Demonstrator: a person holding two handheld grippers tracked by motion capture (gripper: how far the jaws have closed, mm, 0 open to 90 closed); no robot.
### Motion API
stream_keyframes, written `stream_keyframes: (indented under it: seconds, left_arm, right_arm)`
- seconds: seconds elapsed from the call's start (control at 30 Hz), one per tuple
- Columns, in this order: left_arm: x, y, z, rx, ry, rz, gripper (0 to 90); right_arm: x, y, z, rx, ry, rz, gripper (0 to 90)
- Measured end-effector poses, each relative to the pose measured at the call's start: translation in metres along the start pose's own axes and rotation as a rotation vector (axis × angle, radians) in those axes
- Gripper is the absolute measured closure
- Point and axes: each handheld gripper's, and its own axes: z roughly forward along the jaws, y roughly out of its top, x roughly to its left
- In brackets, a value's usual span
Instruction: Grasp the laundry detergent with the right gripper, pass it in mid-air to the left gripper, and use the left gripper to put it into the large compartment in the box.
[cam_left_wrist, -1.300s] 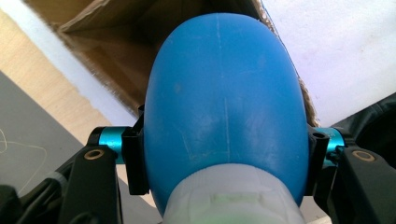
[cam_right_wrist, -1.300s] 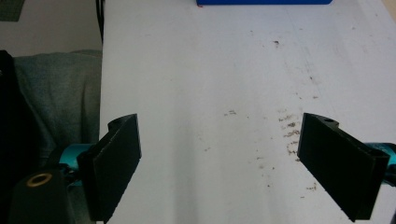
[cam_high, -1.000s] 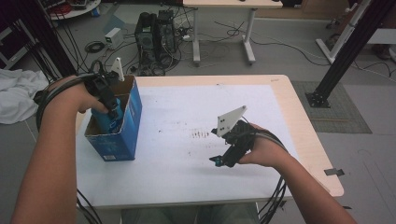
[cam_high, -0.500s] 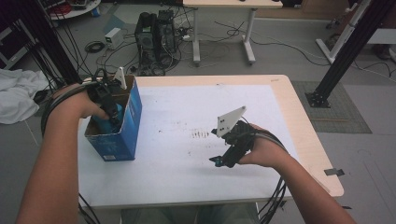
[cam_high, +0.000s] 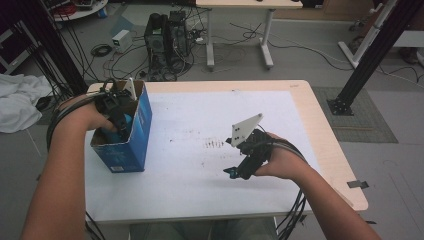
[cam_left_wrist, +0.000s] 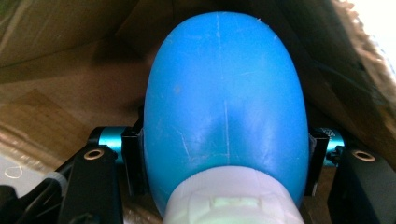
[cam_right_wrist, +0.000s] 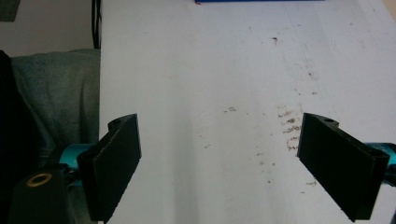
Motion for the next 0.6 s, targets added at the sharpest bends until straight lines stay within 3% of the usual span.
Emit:
stream_keyframes:
  seconds: [0.6]
  left_arm:
    - [-0.0024,-0.0026,0.0015,-0.004,0.03,0.057,37.3]
  right_arm:
    - [-0.0003,0.0009,0.0017,-0.003,-0.001,-0.003,12.7]
